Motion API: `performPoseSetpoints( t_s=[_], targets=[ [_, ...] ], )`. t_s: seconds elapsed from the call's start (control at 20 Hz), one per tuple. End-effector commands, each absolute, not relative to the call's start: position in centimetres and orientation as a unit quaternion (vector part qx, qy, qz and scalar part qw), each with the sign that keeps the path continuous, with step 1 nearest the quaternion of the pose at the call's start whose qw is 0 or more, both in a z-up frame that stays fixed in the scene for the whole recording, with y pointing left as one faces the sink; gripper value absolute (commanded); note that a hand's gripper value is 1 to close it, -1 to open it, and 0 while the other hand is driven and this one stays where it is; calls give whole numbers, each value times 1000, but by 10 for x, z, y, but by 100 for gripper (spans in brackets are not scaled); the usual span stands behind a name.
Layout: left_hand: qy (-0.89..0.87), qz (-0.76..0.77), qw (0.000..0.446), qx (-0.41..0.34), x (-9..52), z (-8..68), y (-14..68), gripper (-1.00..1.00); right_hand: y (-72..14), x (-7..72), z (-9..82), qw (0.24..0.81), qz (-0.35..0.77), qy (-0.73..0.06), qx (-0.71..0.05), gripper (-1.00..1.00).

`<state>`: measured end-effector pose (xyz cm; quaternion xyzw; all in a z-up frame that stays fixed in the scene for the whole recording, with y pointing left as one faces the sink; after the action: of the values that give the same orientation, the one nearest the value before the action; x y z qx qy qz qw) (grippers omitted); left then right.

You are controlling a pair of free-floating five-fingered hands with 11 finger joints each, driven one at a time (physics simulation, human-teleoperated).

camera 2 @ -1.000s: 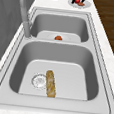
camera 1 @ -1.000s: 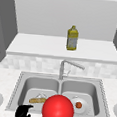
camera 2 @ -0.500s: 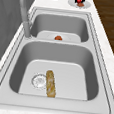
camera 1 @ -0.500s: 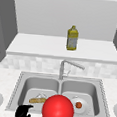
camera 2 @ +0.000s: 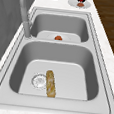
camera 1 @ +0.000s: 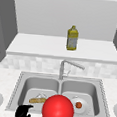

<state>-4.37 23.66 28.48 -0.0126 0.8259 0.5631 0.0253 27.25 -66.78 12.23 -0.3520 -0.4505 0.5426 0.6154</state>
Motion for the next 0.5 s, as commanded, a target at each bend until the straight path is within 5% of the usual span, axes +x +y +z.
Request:
performPoseSetpoints(
  t_s=[0.0,0.45],
  targets=[
    [826,563,25,-13,-44,285,237,0,-649,279,141,627,528,-443,-363,100],
    [826,563,25,-13,-44,285,237,0,-606,282,181,632,526,-430,-374,100]
  ],
)
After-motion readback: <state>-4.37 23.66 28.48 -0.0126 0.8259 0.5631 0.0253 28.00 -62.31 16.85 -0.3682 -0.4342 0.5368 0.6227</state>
